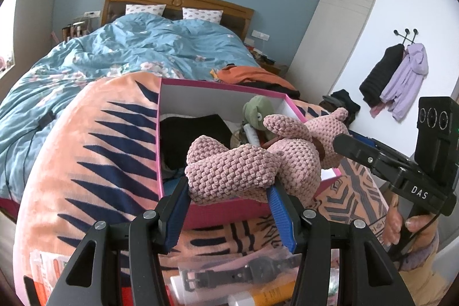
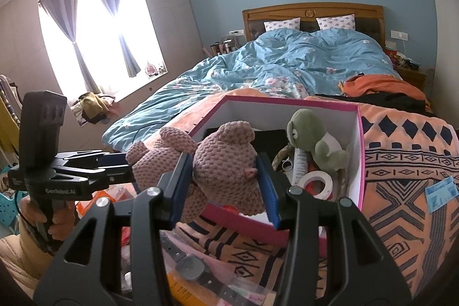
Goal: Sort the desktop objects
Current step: 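Lower the pink bunny over the box rim into the box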
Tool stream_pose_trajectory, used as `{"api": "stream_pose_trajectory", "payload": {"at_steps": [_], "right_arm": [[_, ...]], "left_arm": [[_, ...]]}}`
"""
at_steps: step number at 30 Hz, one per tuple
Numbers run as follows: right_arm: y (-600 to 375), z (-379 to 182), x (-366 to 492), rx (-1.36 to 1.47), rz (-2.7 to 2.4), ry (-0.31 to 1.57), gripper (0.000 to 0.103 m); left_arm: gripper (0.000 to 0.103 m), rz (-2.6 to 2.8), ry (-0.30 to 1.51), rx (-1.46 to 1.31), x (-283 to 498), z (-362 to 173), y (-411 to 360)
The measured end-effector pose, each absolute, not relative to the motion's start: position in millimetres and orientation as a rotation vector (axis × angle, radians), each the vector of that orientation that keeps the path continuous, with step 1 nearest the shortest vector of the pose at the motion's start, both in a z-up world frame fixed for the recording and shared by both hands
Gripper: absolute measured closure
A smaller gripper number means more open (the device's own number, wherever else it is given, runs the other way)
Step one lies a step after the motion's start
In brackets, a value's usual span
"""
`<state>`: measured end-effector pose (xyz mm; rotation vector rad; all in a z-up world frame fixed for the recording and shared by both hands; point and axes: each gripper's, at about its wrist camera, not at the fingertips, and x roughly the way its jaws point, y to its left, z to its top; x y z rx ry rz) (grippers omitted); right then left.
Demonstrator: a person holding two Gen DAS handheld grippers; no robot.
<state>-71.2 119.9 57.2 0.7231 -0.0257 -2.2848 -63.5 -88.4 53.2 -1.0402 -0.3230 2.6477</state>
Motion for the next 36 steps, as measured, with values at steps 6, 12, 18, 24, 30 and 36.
{"api": "stream_pose_trajectory", "payload": {"at_steps": [6,12,18,24,30,36], "right_arm": [[118.2,59.6,-83.6,0.727,-2.276,-0.051,0.054],[111.8,60.5,-95.3,0.732,-2.279,-0.051,0.054],[108.7,61.5,-105.3,0.741,-2.28,-0.063,0.054],[106.4,57.4,-116.7,0.765,-2.285,-0.074,0.054],[107.4,54.6,-128.0,0.788,-2.282,-0.1,0.054],[101.9,55.2,-139.0,0.805,-2.285,-0.095,0.054]], "left_arm": [[0.049,2.647,-0.344,-1.059,-77.6,51.9,-91.5],[0.049,2.66,-0.361,-1.073,-90.7,50.1,-95.0],[0.049,2.664,-0.354,-1.087,-98.5,47.7,-94.1],[0.049,2.668,-0.35,-1.093,-106.3,47.7,-94.7],[0.049,2.677,-0.338,-1.105,-111.5,47.0,-95.8],[0.049,2.682,-0.352,-1.109,-119.9,46.6,-98.3]]}}
